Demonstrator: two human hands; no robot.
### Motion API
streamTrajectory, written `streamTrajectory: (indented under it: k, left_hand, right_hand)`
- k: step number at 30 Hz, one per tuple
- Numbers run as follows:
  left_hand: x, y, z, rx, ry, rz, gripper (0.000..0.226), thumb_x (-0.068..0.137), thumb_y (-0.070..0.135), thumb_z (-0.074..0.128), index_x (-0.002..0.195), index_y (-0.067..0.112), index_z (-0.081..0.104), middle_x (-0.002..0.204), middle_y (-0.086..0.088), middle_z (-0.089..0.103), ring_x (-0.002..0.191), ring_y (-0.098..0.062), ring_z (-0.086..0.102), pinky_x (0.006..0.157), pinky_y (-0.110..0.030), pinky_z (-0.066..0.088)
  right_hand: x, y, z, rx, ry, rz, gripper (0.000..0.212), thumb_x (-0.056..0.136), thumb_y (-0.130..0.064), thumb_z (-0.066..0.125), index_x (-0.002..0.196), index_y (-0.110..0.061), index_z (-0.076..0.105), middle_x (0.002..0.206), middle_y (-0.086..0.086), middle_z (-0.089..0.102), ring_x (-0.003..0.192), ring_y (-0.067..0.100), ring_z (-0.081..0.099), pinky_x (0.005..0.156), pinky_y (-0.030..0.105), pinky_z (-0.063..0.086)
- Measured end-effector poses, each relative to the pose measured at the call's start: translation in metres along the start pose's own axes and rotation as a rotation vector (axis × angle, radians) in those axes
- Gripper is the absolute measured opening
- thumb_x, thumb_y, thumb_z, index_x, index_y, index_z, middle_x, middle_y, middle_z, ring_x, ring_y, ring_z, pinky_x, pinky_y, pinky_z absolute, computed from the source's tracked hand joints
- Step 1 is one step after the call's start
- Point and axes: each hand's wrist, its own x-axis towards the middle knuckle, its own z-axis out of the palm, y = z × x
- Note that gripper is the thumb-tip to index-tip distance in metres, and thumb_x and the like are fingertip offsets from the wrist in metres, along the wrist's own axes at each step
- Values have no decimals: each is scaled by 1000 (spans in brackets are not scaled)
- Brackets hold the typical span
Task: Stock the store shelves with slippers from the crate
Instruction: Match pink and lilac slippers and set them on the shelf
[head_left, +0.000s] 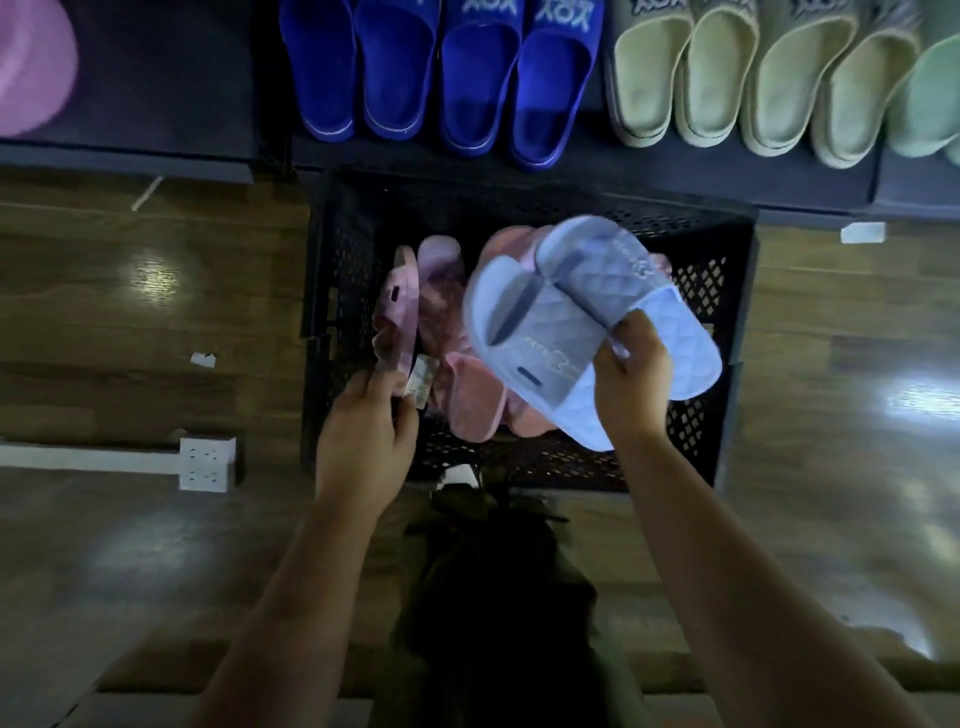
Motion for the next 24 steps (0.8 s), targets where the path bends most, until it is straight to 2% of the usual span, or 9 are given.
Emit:
streamTrajectory:
  k: [3,7,9,11,13,15,17,20,24]
  left_hand:
    - [-7,10,6,-4,-40,8,20,91,20,55,108,11,61,104,-10,60,86,-28,60,64,-33,45]
    - [-6,24,26,2,-117,0,18,91,21,55,105,10,60,103,-9,60,87,-27,60,64,-32,44]
    - [-2,29,38,4,-161,-19,20,92,21,53,106,9,59,105,-9,59,89,-26,59,67,-35,47]
    - [2,31,50,6,-180,-21,21,93,22,52,106,8,59,106,-10,58,90,-28,59,68,-35,47]
    - [5,33,59,-2,-189,-26,21,93,22,52,107,8,59,107,-11,58,90,-28,60,67,-30,40]
    - [9,35,66,-15,-207,-38,25,94,22,52,113,8,59,111,-12,59,94,-29,60,68,-28,38]
    - [14,39,69,-37,-223,-60,28,94,21,52,117,7,59,113,-13,61,98,-30,60,72,-30,42]
    - [26,42,79,-135,-245,-129,25,93,18,53,111,2,61,110,-15,65,102,-30,61,83,-35,47]
    - [44,47,99,-242,-250,-257,27,95,17,51,110,0,64,112,-17,66,105,-30,61,88,-32,46]
  right_hand:
    - [-7,16,-30,70,40,142,10,80,-1,53,76,-8,47,71,5,57,68,20,51,62,33,41]
    - [-14,28,-55,180,87,256,11,78,5,50,75,-6,47,66,-1,49,59,8,39,58,26,34]
    - [-15,34,-63,297,88,291,15,81,7,52,80,-8,53,70,-3,56,58,7,46,55,25,39]
    - [-15,37,-69,395,75,319,24,85,7,51,86,-17,57,80,-5,64,63,6,57,52,25,48]
    - [-13,40,-73,568,50,365,25,88,8,53,96,-15,60,97,5,68,83,14,67,64,29,57]
    - [-9,41,-75,780,39,417,26,87,13,53,104,-6,59,110,16,65,100,25,67,80,36,57]
    - [-2,41,-76,979,21,456,29,84,20,46,99,-2,57,107,18,64,100,29,66,88,41,54]
    - [8,39,-74,1188,-47,508,24,80,15,43,84,-8,50,96,17,59,96,38,56,91,48,52]
    - [26,37,-64,1153,-63,484,10,86,-4,51,88,-14,51,105,12,57,99,37,56,101,52,44]
